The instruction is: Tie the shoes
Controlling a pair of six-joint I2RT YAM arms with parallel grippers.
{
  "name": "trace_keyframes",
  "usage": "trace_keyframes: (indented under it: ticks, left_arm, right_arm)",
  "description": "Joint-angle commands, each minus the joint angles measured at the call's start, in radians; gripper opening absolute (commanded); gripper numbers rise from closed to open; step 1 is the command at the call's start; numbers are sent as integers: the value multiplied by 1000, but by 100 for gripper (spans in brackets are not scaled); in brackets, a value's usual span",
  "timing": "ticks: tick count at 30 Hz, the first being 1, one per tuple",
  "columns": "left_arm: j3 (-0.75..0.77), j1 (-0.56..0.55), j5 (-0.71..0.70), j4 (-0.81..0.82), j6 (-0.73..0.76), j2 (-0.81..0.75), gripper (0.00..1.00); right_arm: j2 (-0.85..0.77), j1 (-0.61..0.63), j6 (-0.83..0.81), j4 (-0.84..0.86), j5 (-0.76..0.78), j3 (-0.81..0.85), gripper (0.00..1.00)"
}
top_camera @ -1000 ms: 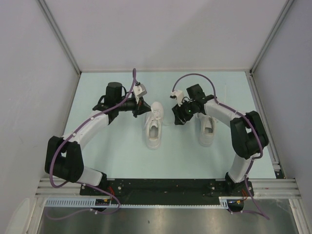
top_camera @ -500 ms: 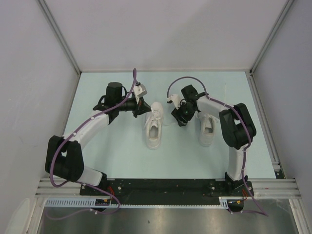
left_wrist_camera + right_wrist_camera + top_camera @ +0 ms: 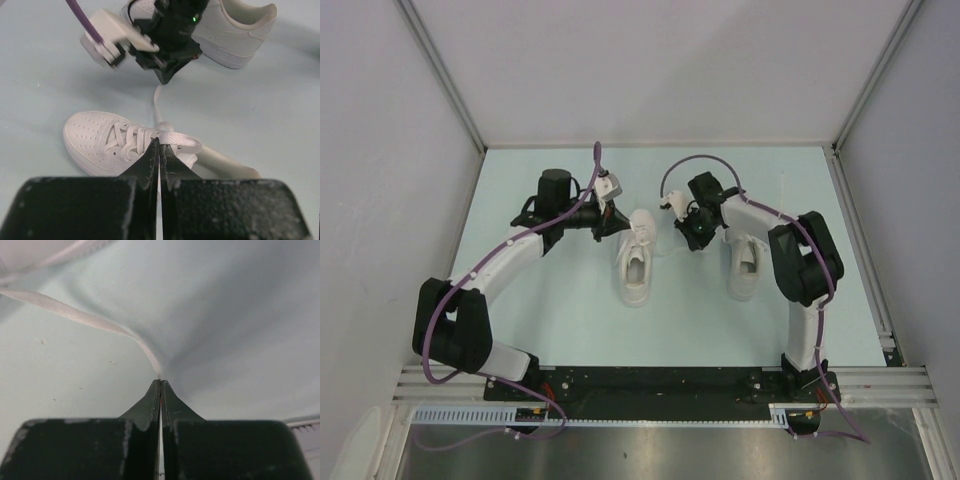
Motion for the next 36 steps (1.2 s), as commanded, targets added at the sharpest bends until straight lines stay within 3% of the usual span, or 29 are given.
trace_keyframes:
  ticks: [1, 6, 14, 19, 31, 32, 33, 36]
  left_arm:
    - [-14, -4, 57, 2, 45, -36, 0]
    - [-39, -12, 71, -2, 85, -70, 0]
    - [-83, -24, 74, -13, 137, -119, 0]
    - [-95, -33, 74, -19, 163, -134, 0]
    - [-140, -41, 72, -27, 180, -154, 0]
    - [-143, -41, 68, -24, 179, -154, 0]
    - [-146, -41, 60, -19, 174, -154, 0]
    - [-147, -39, 55, -10, 159, -150, 0]
  right_arm:
    - [-137, -94, 195, 50, -195, 101, 0]
    - [-177, -91, 341, 212, -402, 154, 0]
    - [-94, 35, 563, 439, -547, 296, 0]
    - [-20, 124, 599, 458, -619, 354, 0]
    - [142, 196, 691, 513, -728, 375, 0]
    - [153, 194, 686, 501, -722, 389, 4]
    - [164, 193, 680, 486, -716, 418, 21]
    - [156, 162, 660, 408, -700, 470, 38]
